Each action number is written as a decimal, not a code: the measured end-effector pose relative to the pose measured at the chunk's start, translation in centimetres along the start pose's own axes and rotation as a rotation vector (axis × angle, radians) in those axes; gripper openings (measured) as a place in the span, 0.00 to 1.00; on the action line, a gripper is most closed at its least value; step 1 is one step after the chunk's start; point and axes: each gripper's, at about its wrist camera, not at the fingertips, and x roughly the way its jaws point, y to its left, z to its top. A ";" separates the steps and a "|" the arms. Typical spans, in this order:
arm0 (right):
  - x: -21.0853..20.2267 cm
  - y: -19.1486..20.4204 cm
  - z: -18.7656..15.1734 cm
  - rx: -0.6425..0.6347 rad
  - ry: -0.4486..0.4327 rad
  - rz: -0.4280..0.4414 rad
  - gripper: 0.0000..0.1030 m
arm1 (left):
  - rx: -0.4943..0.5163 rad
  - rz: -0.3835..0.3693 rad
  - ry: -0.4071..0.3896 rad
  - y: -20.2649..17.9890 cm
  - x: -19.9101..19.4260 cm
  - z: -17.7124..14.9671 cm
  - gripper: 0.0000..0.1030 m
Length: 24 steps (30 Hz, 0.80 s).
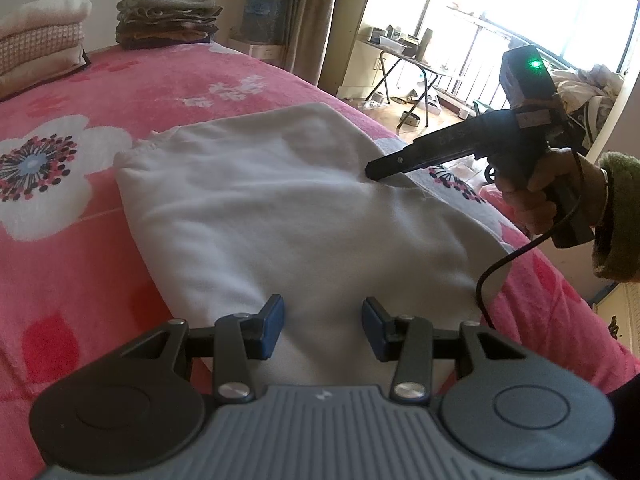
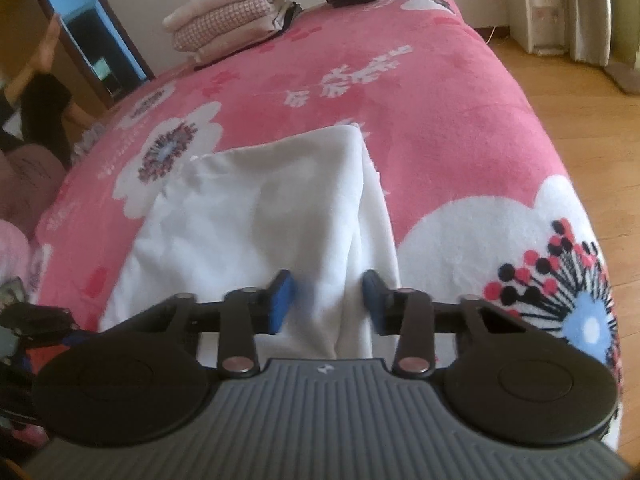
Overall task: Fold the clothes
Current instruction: 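Pinch the shirt's folded edge with the right gripper and release it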
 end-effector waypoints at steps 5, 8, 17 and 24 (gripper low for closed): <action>-0.8 1.4 0.2 -0.030 -0.045 -0.047 0.07 | -0.012 0.004 0.003 -0.1 0.1 0.5 0.44; -2.0 2.1 0.7 -0.047 -0.101 -0.065 0.07 | -0.012 0.002 0.005 -0.2 0.3 0.9 0.44; 0.1 0.0 -0.6 0.003 -0.072 -0.091 0.07 | 0.043 0.018 0.002 -0.7 0.9 0.9 0.44; -2.0 -1.2 -0.8 0.116 -0.078 -0.064 0.22 | 0.052 0.018 0.004 -0.6 1.0 0.8 0.45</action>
